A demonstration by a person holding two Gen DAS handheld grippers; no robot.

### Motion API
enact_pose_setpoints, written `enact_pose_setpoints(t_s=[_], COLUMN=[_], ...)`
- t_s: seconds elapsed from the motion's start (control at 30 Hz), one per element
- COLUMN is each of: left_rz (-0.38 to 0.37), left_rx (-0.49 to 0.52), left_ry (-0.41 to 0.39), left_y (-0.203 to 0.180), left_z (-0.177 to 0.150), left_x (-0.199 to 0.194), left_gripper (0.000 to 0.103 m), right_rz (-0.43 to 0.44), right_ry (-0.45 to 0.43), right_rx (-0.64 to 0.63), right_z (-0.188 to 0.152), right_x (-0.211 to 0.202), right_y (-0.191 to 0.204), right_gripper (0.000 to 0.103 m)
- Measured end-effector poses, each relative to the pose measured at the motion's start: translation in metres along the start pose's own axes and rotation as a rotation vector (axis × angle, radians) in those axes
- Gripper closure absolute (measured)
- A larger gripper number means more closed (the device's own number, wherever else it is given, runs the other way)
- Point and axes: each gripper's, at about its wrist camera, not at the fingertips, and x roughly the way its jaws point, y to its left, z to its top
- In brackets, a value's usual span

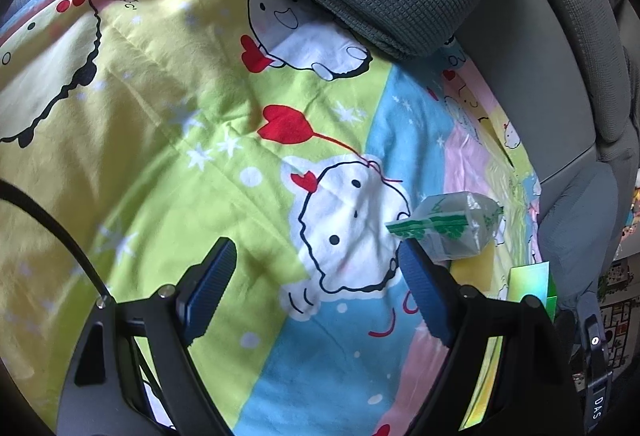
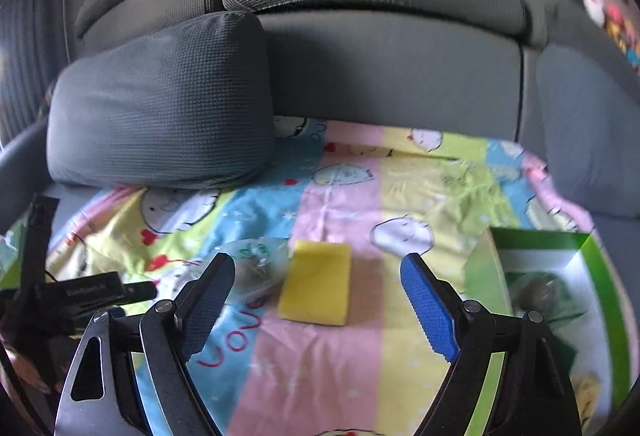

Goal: Organize objects
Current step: 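Withdraw the right gripper from the box toward the clear plastic bag, then grasp the clear green-print plastic bag with the right gripper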

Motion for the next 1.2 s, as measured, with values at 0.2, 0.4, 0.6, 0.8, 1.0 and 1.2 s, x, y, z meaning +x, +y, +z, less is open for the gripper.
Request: enact_pose_setpoints(t_s=[0.2,0.4,0.6,0.8,1.0,1.2], left_rz=[-0.009,-0.010,-0.014,-0.020,-0.027,-0.037], left_rx=[0.018,0.010,0.004,-0.006,-0.016,-0.031], left_ry=[0.002,0.006,0.007,0.005,0.003,0.006], left_y=[-0.003,-0.001,0.000,0.002,0.004,0.007], left_z=[-0.002,-0.002,-0.002,-0.001,0.000,0.001], left_x=[0.000,0.001,0.002,0.001,-0.001,-0.002], left_gripper=[0.021,0.021,0.021,0.021,0.021,0.021], right_rz=[0.105,0.145,0.151,0.207,0.172,0.167], right_ry=[-0.003,0.127,0.243,0.314,0.425,0.462], right_rx=[0.061,0.106,0.117,0.171,0.199,0.219], right_z=[-0.003,-0.005,-0.002,0.004,0.006,-0.004], right_x=[0.003,0.026,0.058,0.082,0.124,0.149], right_y=[-0.010,-0.011,0.007,0.013,0.021,0.031], right_gripper=[0.059,0.095,0.003,0.003,0.003,0.005])
